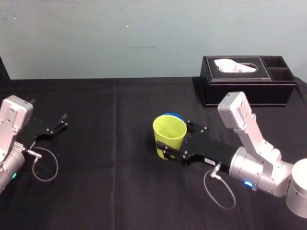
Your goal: Stack the three plastic cups sequentially using one hand.
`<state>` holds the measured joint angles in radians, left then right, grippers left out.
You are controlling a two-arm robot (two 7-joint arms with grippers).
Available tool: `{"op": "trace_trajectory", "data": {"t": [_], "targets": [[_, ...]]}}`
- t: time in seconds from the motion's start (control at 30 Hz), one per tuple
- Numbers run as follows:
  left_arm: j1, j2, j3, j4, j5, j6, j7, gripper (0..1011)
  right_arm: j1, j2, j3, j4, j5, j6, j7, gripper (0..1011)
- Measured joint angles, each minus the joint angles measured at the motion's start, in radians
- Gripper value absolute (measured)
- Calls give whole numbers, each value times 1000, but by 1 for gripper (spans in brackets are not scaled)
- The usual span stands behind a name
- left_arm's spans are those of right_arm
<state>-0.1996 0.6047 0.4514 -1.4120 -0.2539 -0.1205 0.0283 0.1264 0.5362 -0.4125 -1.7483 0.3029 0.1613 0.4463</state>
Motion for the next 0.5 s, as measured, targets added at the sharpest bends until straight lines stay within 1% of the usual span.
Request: {"op": "trace_trajectory", "data": {"t": [0.13,0.27,0.5], "targets": [[0,0,0,0,0,0,0,1010,25,-5,6,-5,0,25,-8,738],[0,0,0,0,0,0,0,1010,40,-11,9,-5,-1,38,-14,738],[0,0,0,0,0,0,0,1010,78,-29,6,19,-5,59,-22,738]]}}
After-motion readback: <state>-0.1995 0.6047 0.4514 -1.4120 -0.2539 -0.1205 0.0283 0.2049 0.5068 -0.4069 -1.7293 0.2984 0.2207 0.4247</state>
